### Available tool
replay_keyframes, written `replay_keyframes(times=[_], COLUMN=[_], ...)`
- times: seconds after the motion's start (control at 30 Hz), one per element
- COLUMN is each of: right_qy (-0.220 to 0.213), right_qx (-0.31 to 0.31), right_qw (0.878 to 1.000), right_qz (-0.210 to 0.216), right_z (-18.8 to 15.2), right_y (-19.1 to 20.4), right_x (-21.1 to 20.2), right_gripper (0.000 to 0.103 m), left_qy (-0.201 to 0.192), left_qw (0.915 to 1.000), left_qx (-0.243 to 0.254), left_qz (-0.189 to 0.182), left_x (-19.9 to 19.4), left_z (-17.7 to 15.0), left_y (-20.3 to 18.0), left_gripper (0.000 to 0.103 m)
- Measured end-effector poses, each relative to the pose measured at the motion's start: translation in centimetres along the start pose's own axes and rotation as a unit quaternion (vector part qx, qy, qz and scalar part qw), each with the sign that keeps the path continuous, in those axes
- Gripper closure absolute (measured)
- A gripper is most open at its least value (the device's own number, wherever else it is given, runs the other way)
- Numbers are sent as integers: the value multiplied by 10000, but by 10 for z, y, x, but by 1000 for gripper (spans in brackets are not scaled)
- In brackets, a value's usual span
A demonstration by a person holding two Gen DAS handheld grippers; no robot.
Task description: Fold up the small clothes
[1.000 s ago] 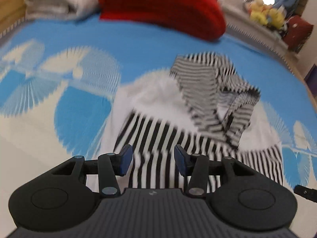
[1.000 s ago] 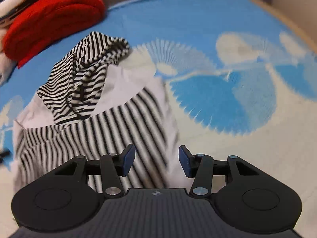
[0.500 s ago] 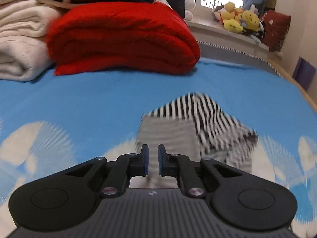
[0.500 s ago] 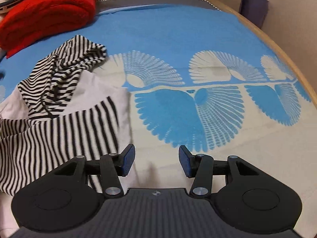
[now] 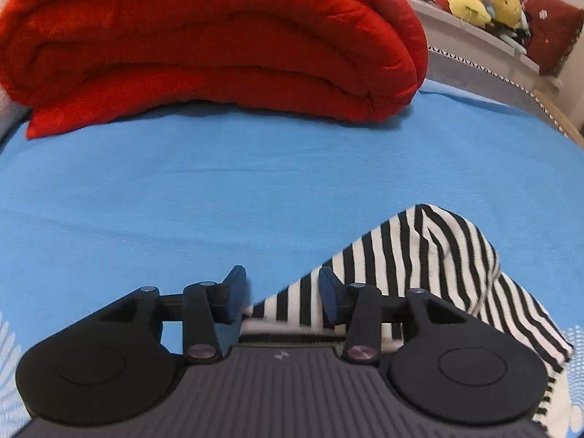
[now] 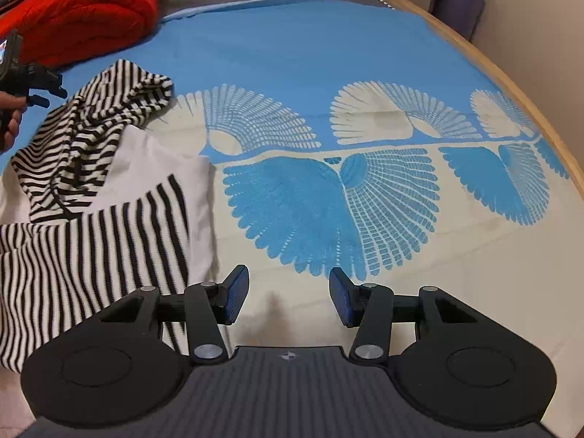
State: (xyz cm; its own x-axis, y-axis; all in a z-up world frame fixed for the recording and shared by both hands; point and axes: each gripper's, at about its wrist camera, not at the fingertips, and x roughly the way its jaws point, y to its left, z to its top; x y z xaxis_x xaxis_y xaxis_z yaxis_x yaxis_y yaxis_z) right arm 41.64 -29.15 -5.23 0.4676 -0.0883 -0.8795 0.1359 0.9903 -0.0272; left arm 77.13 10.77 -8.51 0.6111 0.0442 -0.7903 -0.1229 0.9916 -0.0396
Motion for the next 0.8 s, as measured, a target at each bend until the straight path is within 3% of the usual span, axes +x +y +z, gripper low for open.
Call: replay_keyframes(times=[0.03, 0.17, 0.2, 0.23, 0.33, 0.47, 0.57, 0.67, 0.73, 0.8], right_qy=[-2, -1, 3, 5, -35, -132, -242, -365, -448, -532], right_qx=[6, -16, -18, -28, -35, 16, 144, 325, 437, 573], right_qw=[10000, 10000, 10000, 10000, 10000, 9998, 9994, 9982, 9971, 9954], right_qz=[-22, -51, -37, -14, 53, 142, 191, 336, 440, 547], right_z=[1, 2, 2, 2, 4, 8, 12, 16, 18, 21], right_y=[-1, -1, -1, 0, 3, 3, 0, -3, -3, -4], right_x=[1, 2, 2, 1, -4, -14, -23, -35, -43, -50], right_gripper=[52, 52, 52, 52, 52, 52, 52, 52, 52, 52], left_qy=[46, 272, 205, 171, 105, -534, -1043, -1392, -1296, -774], left_qw=[10000, 9992, 9990, 9983, 9957, 9867, 9702, 9445, 9225, 9016], left_qx=[23, 180, 240, 348, 588, 1132, 1720, 2319, 2850, 3270], left_qz=[-23, -219, -317, -429, -703, -1040, -1352, -1863, -2256, -2724], left_x=[6, 26, 27, 25, 11, -56, -129, -216, -266, -308], left_z=[1, 1, -1, -4, -6, -19, -55, -121, -171, -225], left_y=[-1, -9, -12, -15, -22, -31, -36, -34, -33, -23], left_gripper=[42, 45, 65, 102, 101, 101, 101, 101, 101, 101])
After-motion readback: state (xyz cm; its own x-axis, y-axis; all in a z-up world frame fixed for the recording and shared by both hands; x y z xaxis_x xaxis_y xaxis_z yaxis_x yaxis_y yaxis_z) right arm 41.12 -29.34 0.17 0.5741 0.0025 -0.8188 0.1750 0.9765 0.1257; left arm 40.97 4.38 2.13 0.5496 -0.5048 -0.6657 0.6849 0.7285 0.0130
